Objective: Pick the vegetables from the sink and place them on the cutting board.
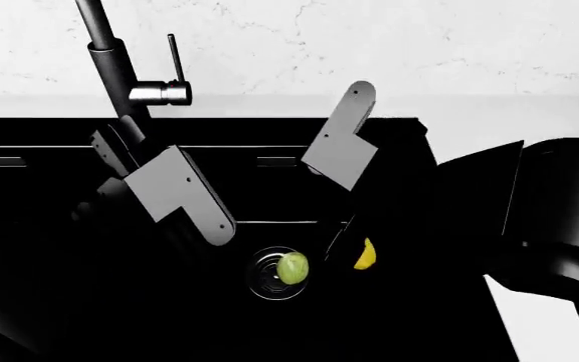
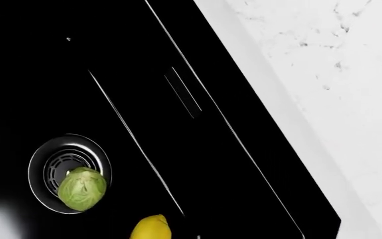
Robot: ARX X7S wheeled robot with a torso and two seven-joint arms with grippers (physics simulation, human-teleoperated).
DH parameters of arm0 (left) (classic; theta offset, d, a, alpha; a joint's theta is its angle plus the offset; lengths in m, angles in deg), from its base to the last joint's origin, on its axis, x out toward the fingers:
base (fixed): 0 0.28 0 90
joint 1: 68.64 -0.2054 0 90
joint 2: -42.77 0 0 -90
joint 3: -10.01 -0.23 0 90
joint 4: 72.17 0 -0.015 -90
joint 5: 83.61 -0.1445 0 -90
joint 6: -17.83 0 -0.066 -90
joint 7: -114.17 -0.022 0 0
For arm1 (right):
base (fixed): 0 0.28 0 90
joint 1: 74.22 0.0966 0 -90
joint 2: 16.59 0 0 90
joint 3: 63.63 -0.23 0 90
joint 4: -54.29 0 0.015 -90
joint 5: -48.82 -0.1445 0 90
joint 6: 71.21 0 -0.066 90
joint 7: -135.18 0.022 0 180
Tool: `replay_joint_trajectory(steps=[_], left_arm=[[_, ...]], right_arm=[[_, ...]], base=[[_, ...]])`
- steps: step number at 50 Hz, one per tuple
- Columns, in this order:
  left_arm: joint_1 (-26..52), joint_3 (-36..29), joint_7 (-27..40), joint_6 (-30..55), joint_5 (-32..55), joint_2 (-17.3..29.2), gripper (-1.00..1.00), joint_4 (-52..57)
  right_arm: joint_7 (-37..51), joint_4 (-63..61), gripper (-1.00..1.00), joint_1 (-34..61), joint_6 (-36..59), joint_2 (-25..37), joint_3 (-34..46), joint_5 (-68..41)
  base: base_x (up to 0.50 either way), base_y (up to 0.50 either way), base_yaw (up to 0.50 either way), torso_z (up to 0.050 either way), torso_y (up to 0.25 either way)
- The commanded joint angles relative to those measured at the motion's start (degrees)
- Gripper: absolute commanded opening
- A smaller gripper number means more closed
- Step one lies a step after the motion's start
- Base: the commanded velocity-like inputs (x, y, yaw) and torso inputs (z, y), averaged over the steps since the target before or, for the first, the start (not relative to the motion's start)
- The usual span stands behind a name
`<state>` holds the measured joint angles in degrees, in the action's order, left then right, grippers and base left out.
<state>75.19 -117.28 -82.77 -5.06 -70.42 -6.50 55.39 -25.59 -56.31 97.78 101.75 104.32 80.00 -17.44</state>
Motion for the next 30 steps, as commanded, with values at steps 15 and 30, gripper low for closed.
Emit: replay_joint_trajectory(steps=[15,30], left_arm=[[-0.84,-0.41,0.38,-1.29,-0.17,0.4,1.0,-1.36],[-1.42,-0.75,0.53,-2.6,-0.2,0.05,1.0,-2.94]], right_arm=[[-3.34,8.83,1.0,-5.68,-9.17,-0.82,7.37,7.73],[-7.44,17.53,1.0,-11.2,-18.49,-0.97,11.63,14.39]], base=[[0.0,0.0,0.0,0.0,0.0],[0.0,0.0,0.0,0.0,0.0]])
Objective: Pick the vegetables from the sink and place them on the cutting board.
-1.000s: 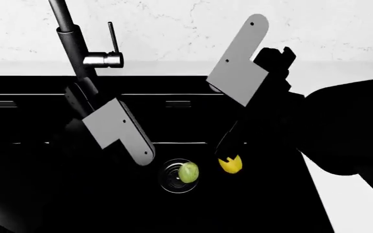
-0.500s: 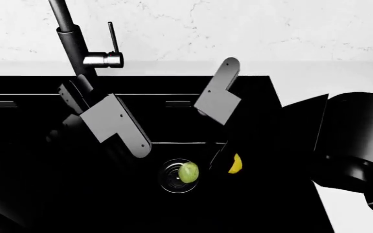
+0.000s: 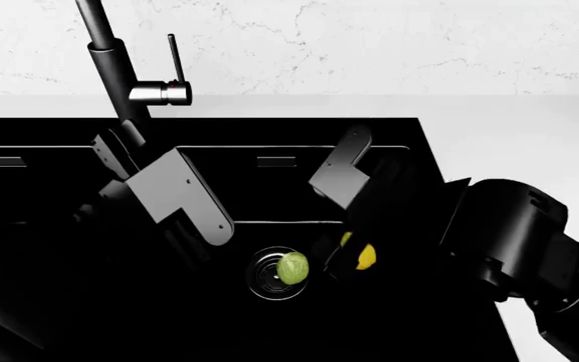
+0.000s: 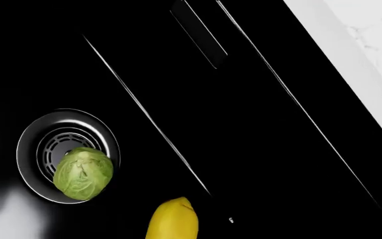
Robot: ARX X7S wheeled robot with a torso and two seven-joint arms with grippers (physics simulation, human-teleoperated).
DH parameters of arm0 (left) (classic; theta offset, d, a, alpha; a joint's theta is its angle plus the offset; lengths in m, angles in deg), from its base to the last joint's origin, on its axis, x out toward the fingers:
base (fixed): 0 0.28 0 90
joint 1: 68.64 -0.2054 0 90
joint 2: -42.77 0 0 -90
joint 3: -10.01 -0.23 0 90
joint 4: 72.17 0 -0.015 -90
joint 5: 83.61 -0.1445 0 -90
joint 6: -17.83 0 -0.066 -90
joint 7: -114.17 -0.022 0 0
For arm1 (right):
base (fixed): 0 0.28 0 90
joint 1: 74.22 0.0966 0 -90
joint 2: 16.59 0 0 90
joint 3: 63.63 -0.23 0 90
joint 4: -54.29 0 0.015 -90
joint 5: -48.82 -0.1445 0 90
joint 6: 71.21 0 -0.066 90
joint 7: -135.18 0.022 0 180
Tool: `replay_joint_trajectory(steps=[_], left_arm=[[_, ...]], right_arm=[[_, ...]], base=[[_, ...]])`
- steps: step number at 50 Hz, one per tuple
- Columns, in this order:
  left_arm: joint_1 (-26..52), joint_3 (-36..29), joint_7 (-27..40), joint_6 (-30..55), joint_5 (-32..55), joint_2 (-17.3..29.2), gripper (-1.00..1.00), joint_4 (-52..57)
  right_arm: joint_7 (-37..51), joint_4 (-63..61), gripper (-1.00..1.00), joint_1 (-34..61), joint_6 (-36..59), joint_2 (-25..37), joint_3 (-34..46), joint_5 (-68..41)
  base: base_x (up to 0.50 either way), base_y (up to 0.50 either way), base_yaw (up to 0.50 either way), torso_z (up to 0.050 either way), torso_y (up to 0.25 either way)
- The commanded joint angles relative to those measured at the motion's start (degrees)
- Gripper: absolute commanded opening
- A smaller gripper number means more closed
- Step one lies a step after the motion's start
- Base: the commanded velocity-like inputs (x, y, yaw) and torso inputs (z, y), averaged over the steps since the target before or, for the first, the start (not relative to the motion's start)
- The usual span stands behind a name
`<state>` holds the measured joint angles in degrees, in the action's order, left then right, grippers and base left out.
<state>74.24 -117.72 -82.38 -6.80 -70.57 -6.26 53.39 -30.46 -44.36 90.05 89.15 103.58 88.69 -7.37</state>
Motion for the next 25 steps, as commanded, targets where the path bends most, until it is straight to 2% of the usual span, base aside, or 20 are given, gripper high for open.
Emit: replay_joint_trajectory(steps=[1,25], left_arm=[[-0.44,-0.38,0.13,-0.93,-0.06,-0.25,1.0,-1.04],[-0.43,-1.13,0.26,-1.97,-0.31,-0.58,1.0,-2.79]], right_arm=[[-2.7,5.86,1.0,-3.6,-6.09,-0.28,3.12,4.49],[-5.49,13.9,1.0,-7.33,-12.8,-1.31,5.48,8.52]], base=[[0.0,0.0,0.0,0.0,0.0],[0.0,0.0,0.0,0.0,0.0]])
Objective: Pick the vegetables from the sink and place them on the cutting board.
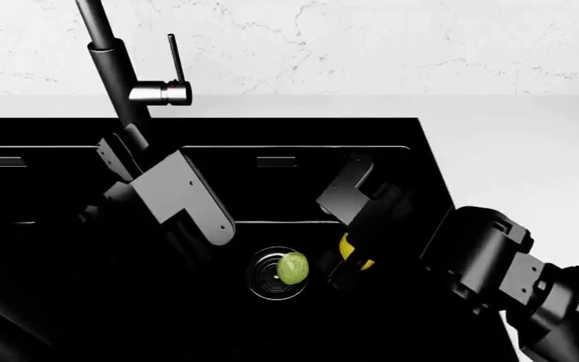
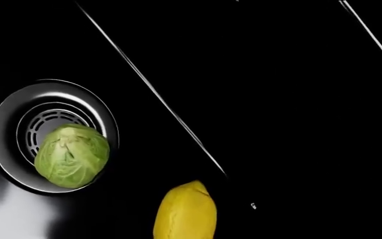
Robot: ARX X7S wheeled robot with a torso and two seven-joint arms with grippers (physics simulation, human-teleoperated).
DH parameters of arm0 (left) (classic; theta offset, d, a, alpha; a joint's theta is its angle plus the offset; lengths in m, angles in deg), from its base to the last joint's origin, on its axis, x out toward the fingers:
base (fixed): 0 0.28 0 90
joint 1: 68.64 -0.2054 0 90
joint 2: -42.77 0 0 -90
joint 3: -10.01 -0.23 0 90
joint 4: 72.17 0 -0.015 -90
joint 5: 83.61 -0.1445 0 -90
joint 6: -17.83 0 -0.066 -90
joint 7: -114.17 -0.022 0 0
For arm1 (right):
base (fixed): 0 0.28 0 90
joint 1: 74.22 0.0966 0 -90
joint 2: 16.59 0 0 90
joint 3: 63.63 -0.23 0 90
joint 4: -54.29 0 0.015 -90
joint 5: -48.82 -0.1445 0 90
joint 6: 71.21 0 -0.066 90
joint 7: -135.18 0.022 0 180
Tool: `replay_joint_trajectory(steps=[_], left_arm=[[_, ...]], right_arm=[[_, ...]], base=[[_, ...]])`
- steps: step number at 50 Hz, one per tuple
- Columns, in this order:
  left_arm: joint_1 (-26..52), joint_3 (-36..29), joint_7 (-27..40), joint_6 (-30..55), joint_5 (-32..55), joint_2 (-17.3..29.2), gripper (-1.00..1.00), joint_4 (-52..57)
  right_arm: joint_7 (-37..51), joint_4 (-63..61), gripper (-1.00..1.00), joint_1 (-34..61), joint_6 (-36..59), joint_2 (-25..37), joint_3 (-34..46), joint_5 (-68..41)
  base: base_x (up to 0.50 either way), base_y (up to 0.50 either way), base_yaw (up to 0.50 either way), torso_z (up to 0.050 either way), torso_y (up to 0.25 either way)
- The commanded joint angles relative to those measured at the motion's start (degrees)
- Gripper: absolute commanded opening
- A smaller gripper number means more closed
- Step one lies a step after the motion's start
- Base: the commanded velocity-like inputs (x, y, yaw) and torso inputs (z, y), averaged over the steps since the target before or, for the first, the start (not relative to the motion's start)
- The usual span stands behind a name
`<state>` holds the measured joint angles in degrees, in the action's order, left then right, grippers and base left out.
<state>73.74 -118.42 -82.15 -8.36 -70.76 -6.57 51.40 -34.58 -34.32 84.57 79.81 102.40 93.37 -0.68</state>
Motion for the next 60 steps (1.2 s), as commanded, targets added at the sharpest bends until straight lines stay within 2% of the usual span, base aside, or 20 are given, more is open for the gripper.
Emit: replay_joint_trajectory(steps=[1,31,60], left_arm=[[0.04,-0.49,0.04,-0.46,-0.13,-0.27,1.0,-0.87],[-0.6,-1.92,0.16,-2.89,-0.63,-0.89,1.0,-4.81],[-0.63,-2.74,0.36,-4.01,-0.9,-1.58,1.0,-6.66]], right_arm=[[-1.55,4.4,1.0,-2.06,-3.92,-0.19,0.88,2.05],[-8.94,26.3,1.0,-5.22,-17.68,-5.91,1.69,7.9],[-11.35,35.44,1.0,-9.25,-22.41,-7.81,2.71,9.63]], base=[[0.0,0.0,0.0,0.0,0.0],[0.0,0.0,0.0,0.0,0.0],[0.0,0.0,0.0,0.0,0.0]])
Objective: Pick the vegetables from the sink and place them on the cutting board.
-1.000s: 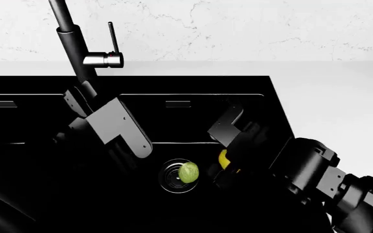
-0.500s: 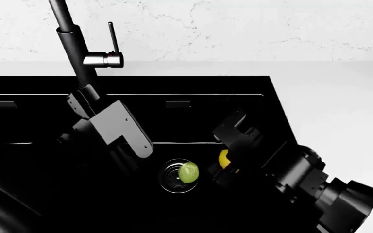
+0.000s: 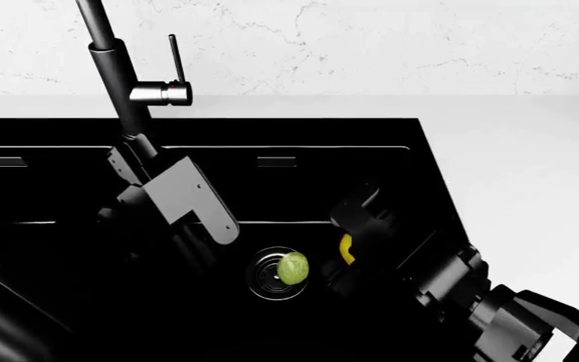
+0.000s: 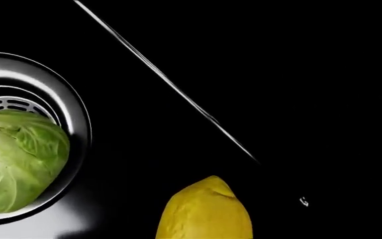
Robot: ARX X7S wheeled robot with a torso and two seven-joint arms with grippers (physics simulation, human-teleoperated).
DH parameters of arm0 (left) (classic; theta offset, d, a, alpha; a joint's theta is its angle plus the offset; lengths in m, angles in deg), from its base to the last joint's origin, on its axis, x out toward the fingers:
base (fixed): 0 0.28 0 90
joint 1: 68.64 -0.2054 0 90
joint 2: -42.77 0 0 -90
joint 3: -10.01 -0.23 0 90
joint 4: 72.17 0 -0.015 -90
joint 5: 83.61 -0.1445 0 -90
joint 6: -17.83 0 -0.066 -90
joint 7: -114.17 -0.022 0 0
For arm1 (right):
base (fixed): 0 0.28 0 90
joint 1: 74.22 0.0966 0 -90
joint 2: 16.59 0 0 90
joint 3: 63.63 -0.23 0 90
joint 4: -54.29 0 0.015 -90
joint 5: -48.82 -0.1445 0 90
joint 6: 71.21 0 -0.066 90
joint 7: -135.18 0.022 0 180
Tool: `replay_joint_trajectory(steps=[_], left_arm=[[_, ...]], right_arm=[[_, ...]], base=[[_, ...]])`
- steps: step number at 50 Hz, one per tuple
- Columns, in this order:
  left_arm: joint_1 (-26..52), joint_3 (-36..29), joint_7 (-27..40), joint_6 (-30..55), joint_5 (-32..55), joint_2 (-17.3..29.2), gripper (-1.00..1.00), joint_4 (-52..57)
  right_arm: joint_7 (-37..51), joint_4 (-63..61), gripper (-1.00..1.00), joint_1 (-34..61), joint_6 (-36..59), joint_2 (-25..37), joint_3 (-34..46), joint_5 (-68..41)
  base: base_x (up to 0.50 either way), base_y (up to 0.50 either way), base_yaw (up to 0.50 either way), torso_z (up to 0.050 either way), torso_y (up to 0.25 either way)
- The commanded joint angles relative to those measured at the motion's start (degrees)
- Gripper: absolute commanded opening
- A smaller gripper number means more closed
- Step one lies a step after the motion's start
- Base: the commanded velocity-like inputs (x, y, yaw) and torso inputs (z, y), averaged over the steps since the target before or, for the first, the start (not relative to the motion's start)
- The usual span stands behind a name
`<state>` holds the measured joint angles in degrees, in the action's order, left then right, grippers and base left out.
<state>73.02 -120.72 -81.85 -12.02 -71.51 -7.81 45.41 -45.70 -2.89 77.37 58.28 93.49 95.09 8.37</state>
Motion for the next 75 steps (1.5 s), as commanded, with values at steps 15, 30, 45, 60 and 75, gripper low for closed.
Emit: replay_joint_trajectory(steps=[15,30,45,60,75], left_arm=[[0.3,-1.1,0.14,-0.56,-0.34,-0.9,1.0,-1.38],[0.33,-1.25,0.27,-1.02,-0.36,-1.26,1.0,-1.99],[0.46,-1.02,0.33,-0.71,-0.14,-1.15,1.0,-1.56],[1.22,-0.15,0.35,0.21,0.35,-0.97,1.0,-0.67],[1.38,0.19,0.43,0.78,0.89,-1.29,1.0,0.41]], right_arm=[[0.18,5.7,1.0,-3.04,-1.25,2.4,0.46,0.49],[-4.86,13.73,-1.0,-4.64,1.83,-0.69,4.72,2.17],[-4.97,13.08,-1.0,-5.05,4.81,-0.36,5.09,1.54],[3.92,-15.72,-1.0,2.04,17.9,11.88,-0.95,-6.28],[11.34,-37.15,-1.0,9.23,27.82,19.88,-9.11,-15.8]], base=[[0.0,0.0,0.0,0.0,-0.003],[0.0,0.0,0.0,0.0,-0.004],[0.0,0.0,0.0,0.0,-0.006],[0.0,0.0,-0.01,0.0,-0.003],[0.0,0.0,-0.01,0.0,0.0]])
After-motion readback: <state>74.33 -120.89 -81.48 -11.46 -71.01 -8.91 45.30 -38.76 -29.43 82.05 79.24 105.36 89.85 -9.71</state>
